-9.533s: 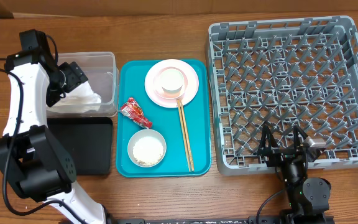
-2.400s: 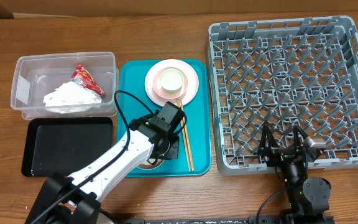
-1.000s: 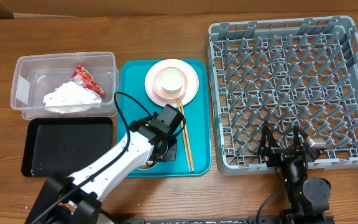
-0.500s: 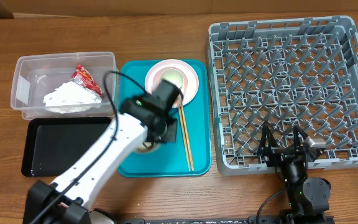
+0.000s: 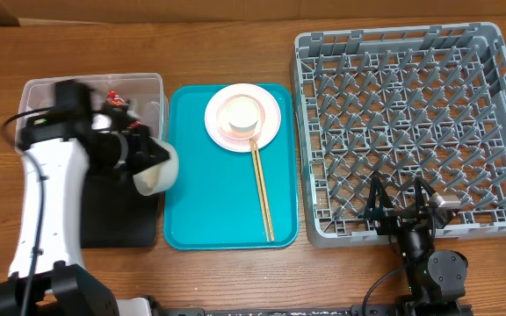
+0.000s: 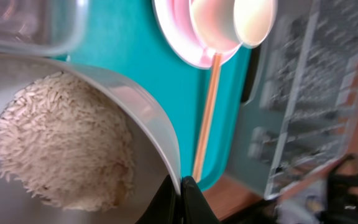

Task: Sort waste into correct bins and load items into the dishwasher
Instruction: 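Carry the bowl over the black tray and tip the rice out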

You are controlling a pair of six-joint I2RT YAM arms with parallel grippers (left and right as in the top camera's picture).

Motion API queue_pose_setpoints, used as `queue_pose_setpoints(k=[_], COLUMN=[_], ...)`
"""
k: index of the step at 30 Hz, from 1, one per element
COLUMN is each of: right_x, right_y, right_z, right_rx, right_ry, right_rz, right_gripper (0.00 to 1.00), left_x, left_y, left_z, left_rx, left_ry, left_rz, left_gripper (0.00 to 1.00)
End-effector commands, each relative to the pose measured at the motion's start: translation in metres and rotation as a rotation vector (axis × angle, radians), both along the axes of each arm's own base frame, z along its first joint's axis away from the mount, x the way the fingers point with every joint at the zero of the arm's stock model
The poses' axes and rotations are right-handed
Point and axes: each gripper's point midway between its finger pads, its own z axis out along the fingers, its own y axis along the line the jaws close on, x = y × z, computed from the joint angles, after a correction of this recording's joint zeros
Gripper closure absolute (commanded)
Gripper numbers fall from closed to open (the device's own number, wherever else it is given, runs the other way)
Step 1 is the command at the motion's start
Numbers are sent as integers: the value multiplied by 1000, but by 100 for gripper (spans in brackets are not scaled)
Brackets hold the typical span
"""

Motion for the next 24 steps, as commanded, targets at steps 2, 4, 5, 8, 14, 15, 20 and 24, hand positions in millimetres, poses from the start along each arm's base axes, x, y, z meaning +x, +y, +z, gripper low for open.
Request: queue_pose_setpoints(k=[2, 4, 5, 8, 14, 15, 20, 24], right_x=[0, 0, 0, 0, 0, 0, 0, 0], right_y=[1, 1, 1, 1, 1, 1, 1, 1], right_z=[-2, -2, -2, -2, -2, -2, -2, -2], right_rx=[-2, -2, -2, -2, -2, -2, -2, -2], right_ry=[-5, -5, -5, -5, -5, -5, -5, -5], right_rz=[6, 6, 6, 6, 6, 6, 6, 6], right_gripper=[0, 0, 0, 0, 0, 0, 0, 0], left_x=[7, 4, 3, -3, -15, -19, -33, -48], left_y=[20, 31, 36, 54, 89, 96, 124, 144], left_z=[40, 44, 43, 32, 13, 12, 17, 12], left_rx=[-261, -329, -349, -404, -506, -528, -599, -620], left_ry=[-206, -252, -265, -297, -407, -448, -614, -672], left_rz=[28, 62, 79, 154, 302, 329, 434, 538], left_gripper=[96, 96, 96, 96, 96, 96, 96, 96])
